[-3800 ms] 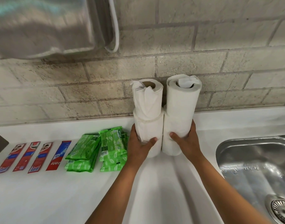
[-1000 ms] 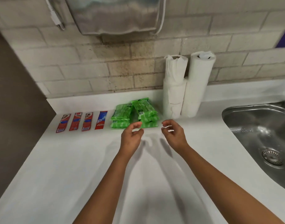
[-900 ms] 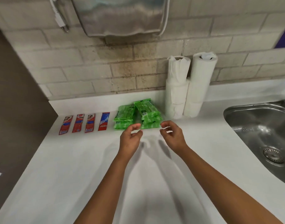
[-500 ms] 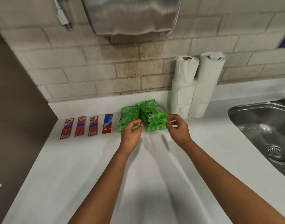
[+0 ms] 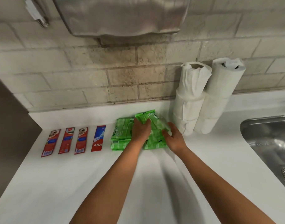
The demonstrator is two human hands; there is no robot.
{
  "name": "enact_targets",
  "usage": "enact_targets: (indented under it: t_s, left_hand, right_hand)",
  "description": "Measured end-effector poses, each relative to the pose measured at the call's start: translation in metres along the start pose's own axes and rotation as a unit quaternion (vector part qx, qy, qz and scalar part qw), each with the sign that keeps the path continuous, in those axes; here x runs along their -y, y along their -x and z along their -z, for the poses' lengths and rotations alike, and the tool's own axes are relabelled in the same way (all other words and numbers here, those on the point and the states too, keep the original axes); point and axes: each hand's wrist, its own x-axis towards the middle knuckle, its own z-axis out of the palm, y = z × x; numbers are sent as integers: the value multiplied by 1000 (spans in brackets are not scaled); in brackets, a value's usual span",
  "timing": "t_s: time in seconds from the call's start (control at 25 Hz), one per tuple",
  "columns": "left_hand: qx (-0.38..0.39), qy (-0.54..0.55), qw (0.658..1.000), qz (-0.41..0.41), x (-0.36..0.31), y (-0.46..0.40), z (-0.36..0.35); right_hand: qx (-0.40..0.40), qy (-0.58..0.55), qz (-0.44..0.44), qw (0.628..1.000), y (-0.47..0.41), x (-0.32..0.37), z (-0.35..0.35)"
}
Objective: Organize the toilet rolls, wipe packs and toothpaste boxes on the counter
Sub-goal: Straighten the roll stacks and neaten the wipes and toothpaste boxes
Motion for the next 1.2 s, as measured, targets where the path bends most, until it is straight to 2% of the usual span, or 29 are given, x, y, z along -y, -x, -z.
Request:
enact_targets:
  t_s: [0.12, 0.2, 0.28, 0.48, 0.8, 1.04, 1.2]
  left_hand:
    - [10, -6, 1000, 19, 3, -13, -11]
    - [19, -14, 1000, 20, 7, -18, -14]
    - [13, -8, 1000, 18, 10, -22, -15]
    - [13, 1, 1000, 16, 17, -24, -17]
    - [31, -10, 999, 15, 22, -23, -14]
    - [68, -28, 997, -21, 29, -28, -7]
    - [83, -39, 995, -32, 32, -28, -6]
  right_hand:
    - [37, -38, -23, 998, -2, -6, -1]
    - [43, -23, 17, 999, 0, -11, -7]
    - [38, -24, 41, 998, 0, -18, -11]
    - [1, -98, 10, 995, 6, -14, -13]
    - [13, -118, 22, 993, 21, -18, -20]
    - [91, -262, -7, 961, 0, -22, -16]
    - [111, -277, 6, 955, 0, -23, -15]
